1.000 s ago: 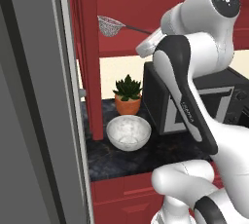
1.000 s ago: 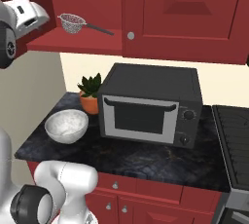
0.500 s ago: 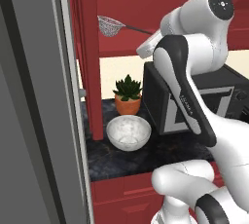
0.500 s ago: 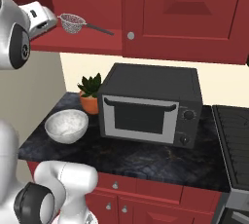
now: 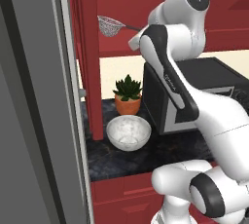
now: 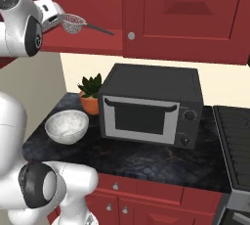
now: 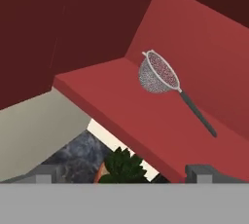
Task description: Open the cabinet and setup a tea strainer by placing it in the bowl upright.
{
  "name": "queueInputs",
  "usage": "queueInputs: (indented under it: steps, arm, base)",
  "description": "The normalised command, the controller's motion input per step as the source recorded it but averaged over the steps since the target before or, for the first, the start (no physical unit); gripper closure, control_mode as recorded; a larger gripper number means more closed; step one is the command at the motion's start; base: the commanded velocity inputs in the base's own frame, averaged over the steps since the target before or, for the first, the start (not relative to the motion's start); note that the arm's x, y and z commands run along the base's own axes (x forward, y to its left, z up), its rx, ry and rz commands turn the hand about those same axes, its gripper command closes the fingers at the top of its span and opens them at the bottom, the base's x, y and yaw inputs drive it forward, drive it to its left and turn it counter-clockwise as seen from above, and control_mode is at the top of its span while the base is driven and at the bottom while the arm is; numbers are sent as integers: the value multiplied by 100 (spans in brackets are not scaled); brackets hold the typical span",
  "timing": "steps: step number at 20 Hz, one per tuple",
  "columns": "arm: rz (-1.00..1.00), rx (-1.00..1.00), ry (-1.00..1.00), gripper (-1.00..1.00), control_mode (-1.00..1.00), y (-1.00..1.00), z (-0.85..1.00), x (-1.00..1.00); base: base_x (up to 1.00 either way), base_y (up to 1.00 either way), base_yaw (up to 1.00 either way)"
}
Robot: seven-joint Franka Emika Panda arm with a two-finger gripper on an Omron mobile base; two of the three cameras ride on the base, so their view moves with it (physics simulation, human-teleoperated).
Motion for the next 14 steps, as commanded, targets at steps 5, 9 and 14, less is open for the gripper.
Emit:
queueInputs:
  steps: [5, 9, 14]
  arm:
    - [-2, -7, 3, -100, -100, 3, -11, 50]
    - [-5, -3, 9, -100, -100, 1, -1, 45]
    - [-5, -1, 9, -100, -100, 4, 0, 43]
  base:
    - [0, 0, 0]
    - [0, 0, 0]
    - [0, 0, 0]
